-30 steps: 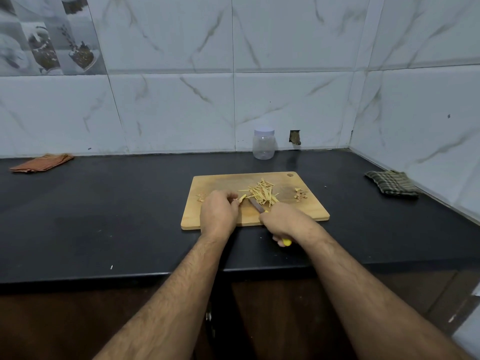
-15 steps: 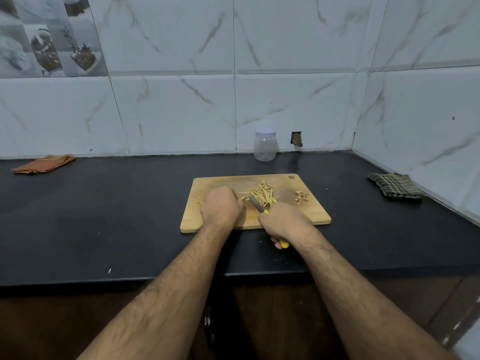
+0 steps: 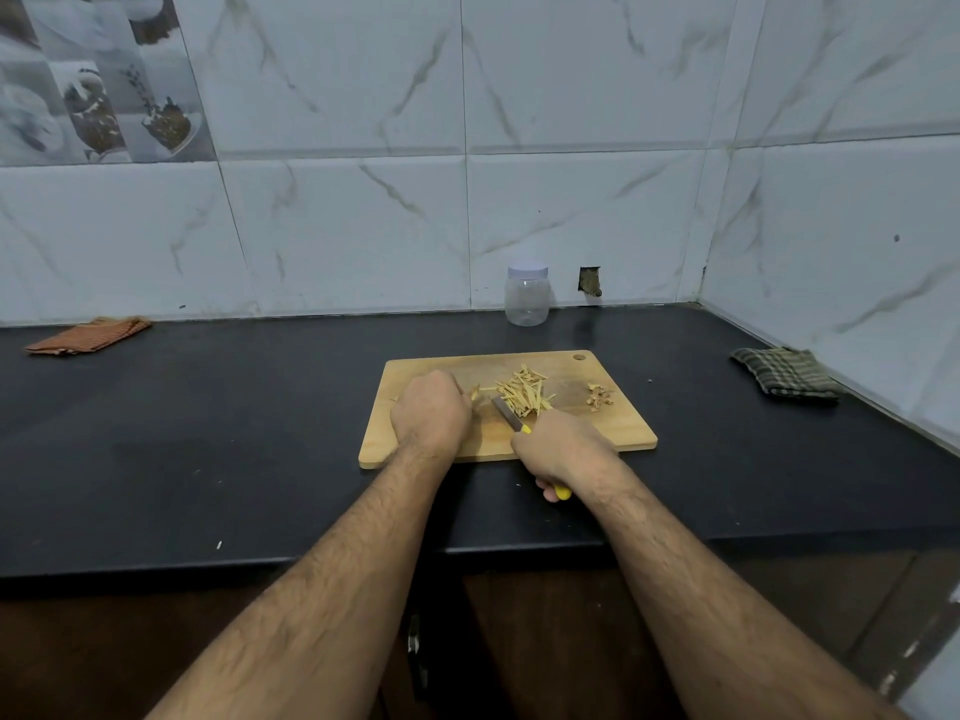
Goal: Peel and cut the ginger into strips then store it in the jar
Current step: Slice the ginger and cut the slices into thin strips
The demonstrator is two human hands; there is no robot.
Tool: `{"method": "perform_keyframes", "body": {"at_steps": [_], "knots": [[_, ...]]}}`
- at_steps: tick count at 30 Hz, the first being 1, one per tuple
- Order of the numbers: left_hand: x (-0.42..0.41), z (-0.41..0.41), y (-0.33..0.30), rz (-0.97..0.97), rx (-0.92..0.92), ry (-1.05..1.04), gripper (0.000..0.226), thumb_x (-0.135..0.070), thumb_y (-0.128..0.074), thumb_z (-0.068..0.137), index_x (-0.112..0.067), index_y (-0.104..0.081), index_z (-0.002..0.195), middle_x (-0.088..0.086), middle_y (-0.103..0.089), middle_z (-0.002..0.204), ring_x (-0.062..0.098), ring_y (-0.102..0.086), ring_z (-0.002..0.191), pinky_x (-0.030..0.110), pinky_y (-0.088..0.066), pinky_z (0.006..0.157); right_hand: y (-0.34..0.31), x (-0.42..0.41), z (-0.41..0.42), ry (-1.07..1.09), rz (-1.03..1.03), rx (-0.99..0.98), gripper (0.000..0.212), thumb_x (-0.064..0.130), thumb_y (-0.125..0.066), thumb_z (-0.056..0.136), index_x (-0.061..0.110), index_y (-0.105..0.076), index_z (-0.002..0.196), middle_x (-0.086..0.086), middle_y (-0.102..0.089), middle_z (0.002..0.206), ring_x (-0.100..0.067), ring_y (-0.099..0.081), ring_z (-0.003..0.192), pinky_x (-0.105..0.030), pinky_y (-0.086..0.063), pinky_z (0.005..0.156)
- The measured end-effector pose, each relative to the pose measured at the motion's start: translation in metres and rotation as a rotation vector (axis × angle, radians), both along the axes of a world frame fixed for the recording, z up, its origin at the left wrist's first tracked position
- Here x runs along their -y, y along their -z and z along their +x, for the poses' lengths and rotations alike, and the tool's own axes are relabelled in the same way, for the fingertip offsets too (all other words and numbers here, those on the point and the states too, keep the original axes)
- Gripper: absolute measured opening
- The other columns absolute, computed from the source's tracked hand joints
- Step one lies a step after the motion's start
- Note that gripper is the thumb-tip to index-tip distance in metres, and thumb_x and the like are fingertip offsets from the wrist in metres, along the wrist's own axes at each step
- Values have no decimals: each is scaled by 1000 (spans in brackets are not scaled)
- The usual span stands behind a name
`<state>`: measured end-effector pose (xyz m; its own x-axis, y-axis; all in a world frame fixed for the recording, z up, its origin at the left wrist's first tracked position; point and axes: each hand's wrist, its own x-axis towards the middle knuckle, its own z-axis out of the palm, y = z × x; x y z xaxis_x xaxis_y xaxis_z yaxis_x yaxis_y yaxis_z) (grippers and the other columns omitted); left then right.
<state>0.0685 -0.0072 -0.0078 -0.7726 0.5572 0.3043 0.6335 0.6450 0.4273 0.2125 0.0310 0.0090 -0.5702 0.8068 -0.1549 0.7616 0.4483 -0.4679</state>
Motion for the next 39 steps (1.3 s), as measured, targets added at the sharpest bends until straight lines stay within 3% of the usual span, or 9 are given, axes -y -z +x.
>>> {"method": "perform_keyframes", "body": {"at_steps": [6, 11, 15, 17, 23, 29, 32, 35, 39], "knots": [[0, -3, -1, 39, -18, 35, 16, -35, -67, 91, -21, -75, 90, -3, -71, 84, 20, -65, 85, 33, -56, 73, 2, 0, 0, -10, 28, 14, 36, 28, -43, 96, 12, -64, 71, 6, -58, 41, -11, -55, 37, -23, -43, 51], [1, -6, 5, 88, 6, 42, 26, -45, -66, 92, -21, -73, 84, -4, -69, 77, 19, -65, 83, 32, -52, 70, 5, -1, -1, -5, 31, 6, 36, 30, -43, 97, 11, -66, 77, 3, -66, 56, -13, -60, 43, -24, -48, 55], [4, 0, 0, 164, 76, 32, 12, -27, -65, 89, -24, -76, 89, -4, -72, 82, 19, -66, 84, 29, -51, 70, 5, 0, -1, 3, 36, -3, 34, 30, -42, 97, 12, -64, 79, 1, -67, 58, -14, -59, 42, -24, -48, 54], [3, 7, -5, 206, 139, 33, 18, -17, -60, 85, -24, -77, 85, -6, -72, 85, 17, -65, 86, 28, -51, 70, 4, 0, 0, 1, 21, 3, 32, 28, -42, 96, 11, -63, 78, 2, -65, 55, -13, -58, 40, -23, -46, 52], [3, 10, -9, 293, 297, 24, 14, -20, -59, 87, -23, -71, 81, -5, -72, 89, 20, -66, 89, 27, -48, 68, 3, 5, -3, -47, -33, -25, 31, 27, -45, 96, 11, -60, 76, 2, -64, 56, -15, -59, 44, -25, -53, 59], [7, 10, -10, 247, 395, 35, 20, -14, -63, 83, -19, -63, 64, -6, -64, 68, 19, -66, 76, 23, -43, 52, 2, 5, 2, -31, -52, -73, 31, 23, -43, 94, 9, -60, 72, 2, -61, 48, -17, -57, 44, -30, -54, 65], [2, 11, -5, 198, 412, 29, 15, -20, -67, 85, -15, -69, 72, -3, -67, 76, 18, -63, 78, 23, -36, 48, 0, 0, 11, 5, -6, -21, 30, 22, -43, 93, 8, -62, 74, 2, -60, 45, -16, -56, 41, -28, -53, 62], [1, 12, 0, 139, 389, -2, 16, -27, -71, 83, -12, -75, 87, 3, -72, 91, 23, -67, 92, 25, -43, 59, -1, -1, 14, 12, 3, -10, 31, 24, -45, 93, 8, -63, 74, 2, -60, 44, -16, -57, 41, -27, -53, 62], [3, 11, -5, 55, 384, 6, 15, -29, -75, 81, -15, -76, 85, 0, -73, 89, 21, -68, 88, 26, -40, 52, -2, 2, 15, -3, 24, 26, 26, 25, -44, 94, 12, -60, 78, 2, -62, 50, -14, -56, 40, -24, -47, 54]]}}
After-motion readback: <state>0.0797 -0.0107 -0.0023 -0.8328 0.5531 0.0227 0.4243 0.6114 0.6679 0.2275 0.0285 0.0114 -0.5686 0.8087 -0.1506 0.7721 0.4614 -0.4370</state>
